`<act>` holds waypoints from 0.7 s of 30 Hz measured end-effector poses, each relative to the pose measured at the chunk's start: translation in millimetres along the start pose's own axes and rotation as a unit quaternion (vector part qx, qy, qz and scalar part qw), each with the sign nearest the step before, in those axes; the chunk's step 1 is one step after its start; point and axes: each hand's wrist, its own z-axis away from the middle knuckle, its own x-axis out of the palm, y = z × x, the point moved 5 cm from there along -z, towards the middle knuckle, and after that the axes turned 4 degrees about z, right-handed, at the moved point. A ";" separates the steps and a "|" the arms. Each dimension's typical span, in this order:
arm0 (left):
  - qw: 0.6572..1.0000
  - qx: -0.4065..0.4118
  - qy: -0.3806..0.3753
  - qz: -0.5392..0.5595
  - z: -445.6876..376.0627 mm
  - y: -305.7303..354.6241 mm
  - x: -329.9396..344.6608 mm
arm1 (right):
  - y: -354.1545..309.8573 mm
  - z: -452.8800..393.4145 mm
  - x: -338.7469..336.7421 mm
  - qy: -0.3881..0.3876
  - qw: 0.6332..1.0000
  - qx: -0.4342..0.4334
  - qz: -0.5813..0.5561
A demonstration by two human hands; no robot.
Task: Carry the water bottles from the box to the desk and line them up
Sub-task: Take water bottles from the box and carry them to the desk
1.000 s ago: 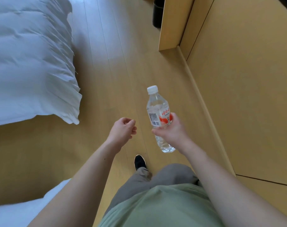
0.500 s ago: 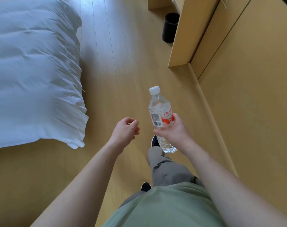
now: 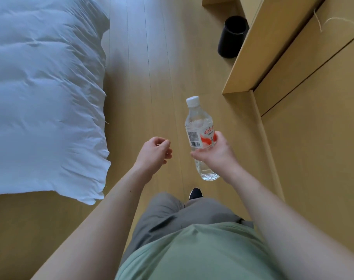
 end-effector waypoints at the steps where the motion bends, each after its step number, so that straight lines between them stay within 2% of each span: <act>1: 1.000 -0.002 -0.001 0.002 -10.6 7.7 -1.4 | -6.4 -11.6 -0.3 -0.002 1.000 0.003 -0.001; 9: 1.000 -0.008 -0.006 0.011 -119.9 66.4 -33.6 | -66.5 -115.0 11.8 -0.004 1.000 0.017 -0.005; 21: 1.000 0.007 -0.024 -0.002 -289.9 186.0 -112.7 | -202.6 -268.1 38.1 0.034 0.999 0.020 -0.023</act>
